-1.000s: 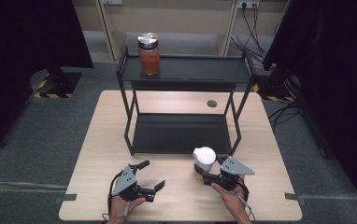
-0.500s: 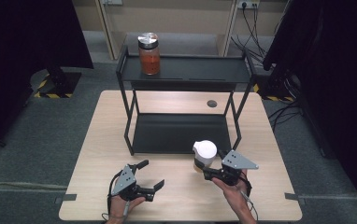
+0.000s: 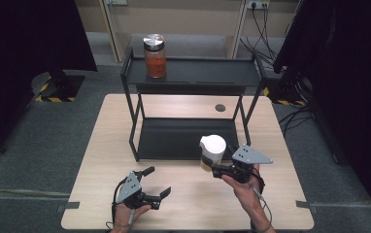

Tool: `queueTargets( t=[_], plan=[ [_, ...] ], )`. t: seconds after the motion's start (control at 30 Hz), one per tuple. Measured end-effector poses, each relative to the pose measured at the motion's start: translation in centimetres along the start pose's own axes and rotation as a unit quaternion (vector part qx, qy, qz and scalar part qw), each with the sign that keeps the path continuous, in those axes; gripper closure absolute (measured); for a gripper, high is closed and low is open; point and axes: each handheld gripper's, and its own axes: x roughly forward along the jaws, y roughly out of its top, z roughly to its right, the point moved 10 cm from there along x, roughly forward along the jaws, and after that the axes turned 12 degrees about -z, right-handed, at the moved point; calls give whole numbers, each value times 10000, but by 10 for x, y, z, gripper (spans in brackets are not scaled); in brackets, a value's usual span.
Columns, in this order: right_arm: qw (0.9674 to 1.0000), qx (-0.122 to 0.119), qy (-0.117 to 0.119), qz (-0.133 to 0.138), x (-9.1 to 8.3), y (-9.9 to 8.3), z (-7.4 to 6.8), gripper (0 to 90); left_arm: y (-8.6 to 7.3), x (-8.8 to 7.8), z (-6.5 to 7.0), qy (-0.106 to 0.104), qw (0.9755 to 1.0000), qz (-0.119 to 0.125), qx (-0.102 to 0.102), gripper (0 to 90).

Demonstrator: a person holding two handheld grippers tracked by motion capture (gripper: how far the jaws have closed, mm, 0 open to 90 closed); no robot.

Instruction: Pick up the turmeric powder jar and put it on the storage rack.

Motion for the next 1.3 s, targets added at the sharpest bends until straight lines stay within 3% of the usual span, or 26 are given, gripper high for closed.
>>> queueTargets(
  t=[0.43, 1.3],
  plan=[
    [9998, -125, 146, 47, -3, 54, 4, 308, 0, 0, 0, 6, 10000, -8, 10, 37],
    [9992, -170, 340, 132, -8, 135, 11, 309, 0, 0, 0, 9, 10000, 2, 7, 37]
  ],
)
